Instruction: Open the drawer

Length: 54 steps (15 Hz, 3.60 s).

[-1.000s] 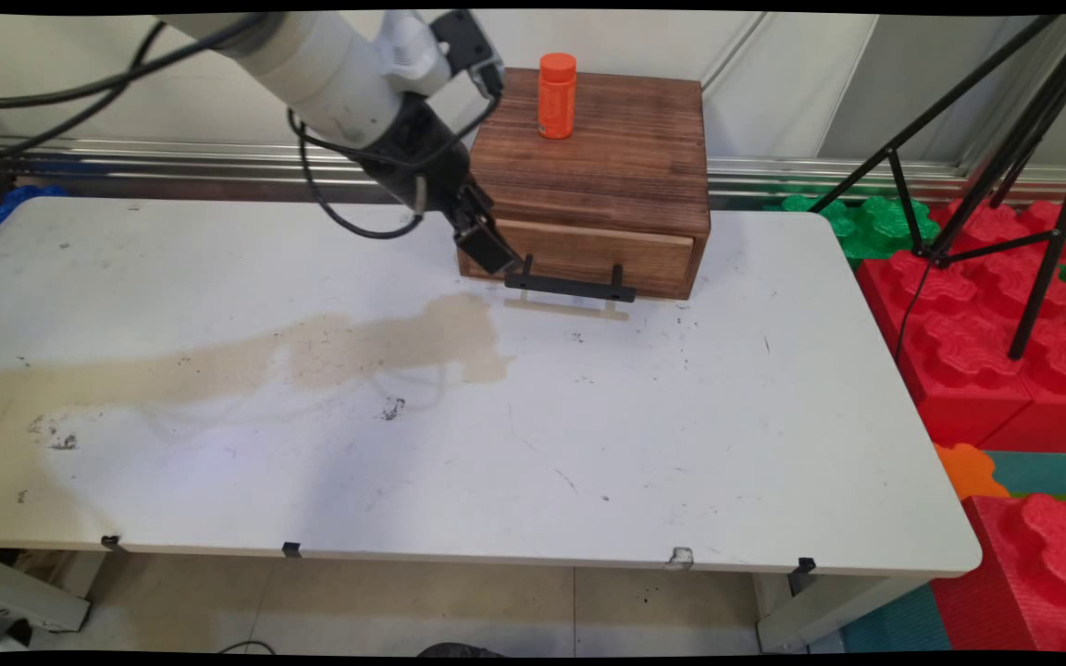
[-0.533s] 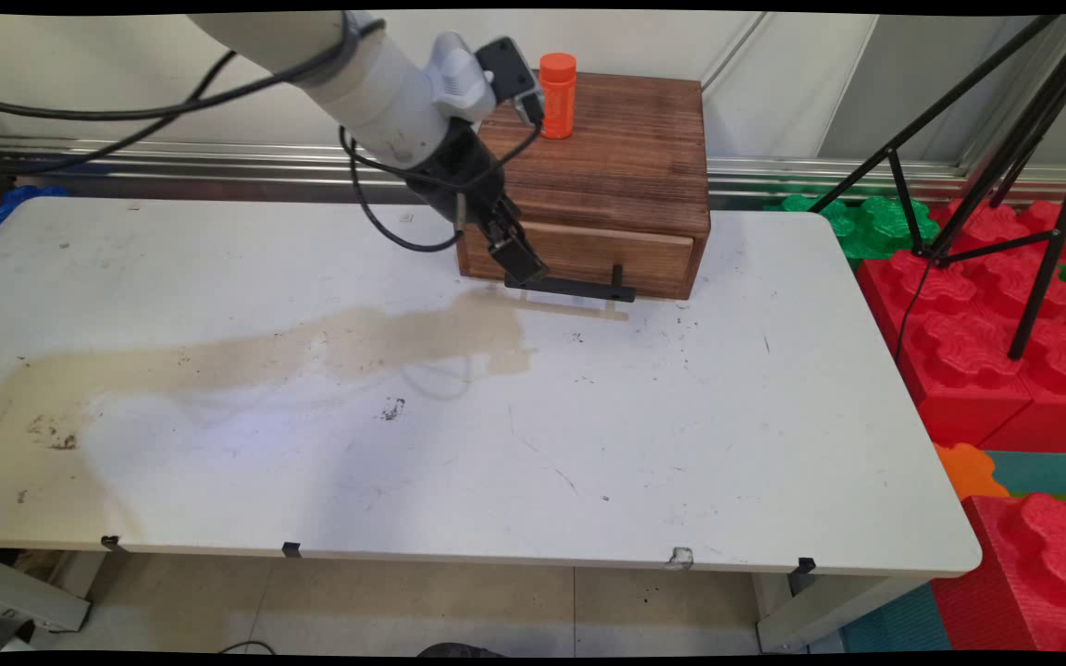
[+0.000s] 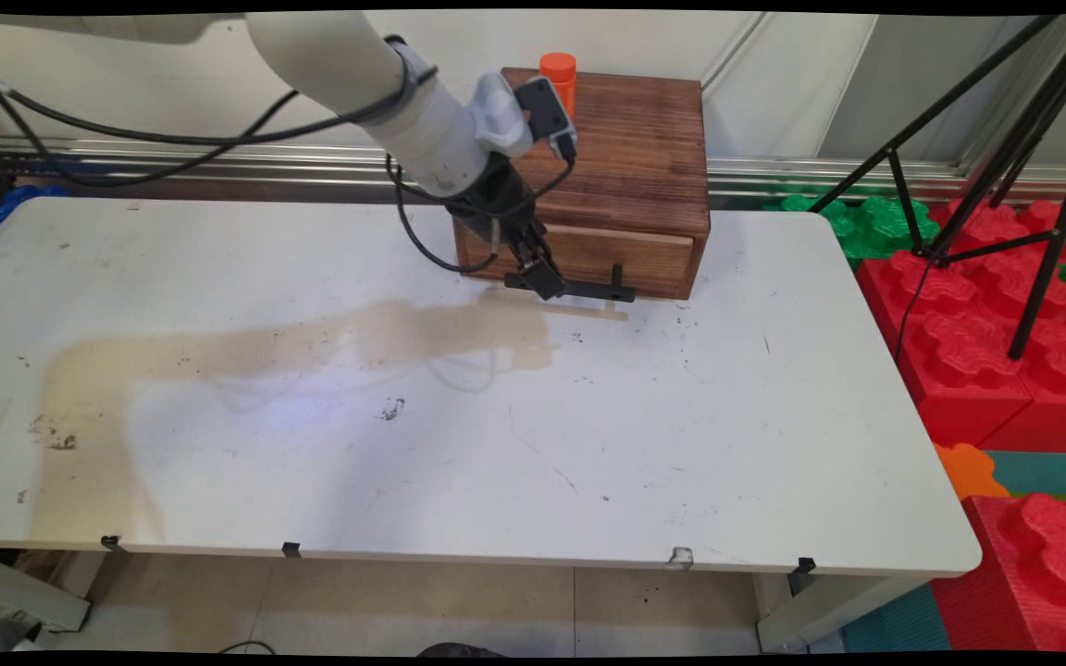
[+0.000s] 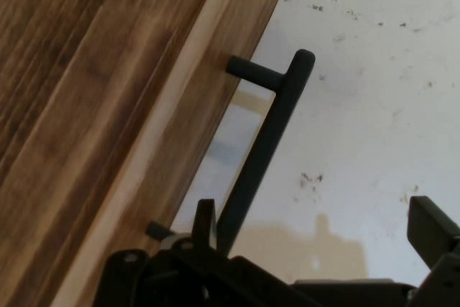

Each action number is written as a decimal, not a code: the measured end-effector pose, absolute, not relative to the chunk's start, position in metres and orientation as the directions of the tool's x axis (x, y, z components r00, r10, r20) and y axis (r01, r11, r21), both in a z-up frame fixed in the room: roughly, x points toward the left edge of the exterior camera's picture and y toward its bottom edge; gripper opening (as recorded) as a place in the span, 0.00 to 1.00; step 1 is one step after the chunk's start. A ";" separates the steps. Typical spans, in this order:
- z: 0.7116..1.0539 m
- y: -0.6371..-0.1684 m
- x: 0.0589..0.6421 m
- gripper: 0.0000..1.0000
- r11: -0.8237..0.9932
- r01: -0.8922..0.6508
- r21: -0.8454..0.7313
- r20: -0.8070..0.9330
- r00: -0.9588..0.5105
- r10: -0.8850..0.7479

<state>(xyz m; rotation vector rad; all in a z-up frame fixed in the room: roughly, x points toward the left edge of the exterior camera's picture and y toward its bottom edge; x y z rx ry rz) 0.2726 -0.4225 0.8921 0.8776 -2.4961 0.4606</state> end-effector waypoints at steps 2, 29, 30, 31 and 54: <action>0.883 -0.429 0.270 1.00 0.748 -0.644 -0.161 0.516 -0.701 -0.493; 0.784 -0.471 0.244 1.00 0.810 -0.570 -0.140 0.503 -0.746 -0.437; 0.784 -0.470 0.244 1.00 0.811 -0.569 -0.140 0.502 -0.746 -0.437; 0.784 -0.469 0.244 1.00 0.811 -0.568 -0.140 0.501 -0.747 -0.437; 0.789 -0.412 0.232 1.00 0.825 -0.555 -0.107 0.461 -0.763 -0.453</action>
